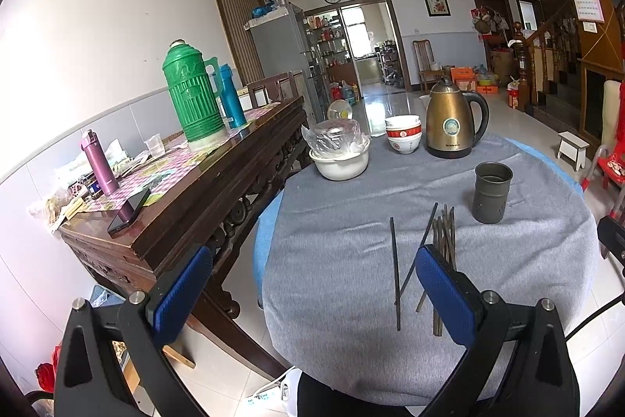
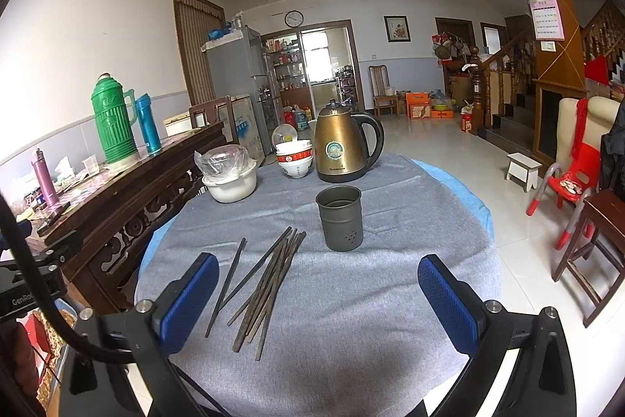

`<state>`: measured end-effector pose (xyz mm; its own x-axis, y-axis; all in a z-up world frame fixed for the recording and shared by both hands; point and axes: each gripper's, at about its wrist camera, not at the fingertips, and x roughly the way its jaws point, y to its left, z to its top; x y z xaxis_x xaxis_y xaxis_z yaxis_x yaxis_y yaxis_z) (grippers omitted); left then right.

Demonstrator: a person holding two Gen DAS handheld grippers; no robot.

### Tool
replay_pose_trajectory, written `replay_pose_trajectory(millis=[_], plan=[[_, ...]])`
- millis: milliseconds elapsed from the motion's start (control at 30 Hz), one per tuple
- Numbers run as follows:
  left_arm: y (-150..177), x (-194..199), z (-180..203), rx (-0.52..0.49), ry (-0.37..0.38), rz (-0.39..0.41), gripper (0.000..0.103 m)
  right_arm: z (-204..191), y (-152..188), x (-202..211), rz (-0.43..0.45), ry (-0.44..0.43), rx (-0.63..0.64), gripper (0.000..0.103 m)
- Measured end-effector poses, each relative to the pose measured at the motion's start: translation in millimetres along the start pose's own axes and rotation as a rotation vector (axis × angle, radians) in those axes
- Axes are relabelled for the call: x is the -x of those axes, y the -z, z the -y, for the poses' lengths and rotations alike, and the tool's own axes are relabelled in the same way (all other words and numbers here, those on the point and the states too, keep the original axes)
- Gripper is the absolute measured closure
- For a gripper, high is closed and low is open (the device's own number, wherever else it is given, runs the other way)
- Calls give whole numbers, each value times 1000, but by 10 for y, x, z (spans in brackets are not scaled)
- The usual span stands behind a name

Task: Organize utensils

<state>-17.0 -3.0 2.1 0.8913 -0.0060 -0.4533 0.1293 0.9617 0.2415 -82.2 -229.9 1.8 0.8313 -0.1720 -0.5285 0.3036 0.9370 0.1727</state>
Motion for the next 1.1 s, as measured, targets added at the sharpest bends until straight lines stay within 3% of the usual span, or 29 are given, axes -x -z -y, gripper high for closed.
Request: replay_pose_trajectory(millis=[1100], plan=[[32,-20,-17,4,10,-15,0,-50,65,-31,-3,4,3,0]])
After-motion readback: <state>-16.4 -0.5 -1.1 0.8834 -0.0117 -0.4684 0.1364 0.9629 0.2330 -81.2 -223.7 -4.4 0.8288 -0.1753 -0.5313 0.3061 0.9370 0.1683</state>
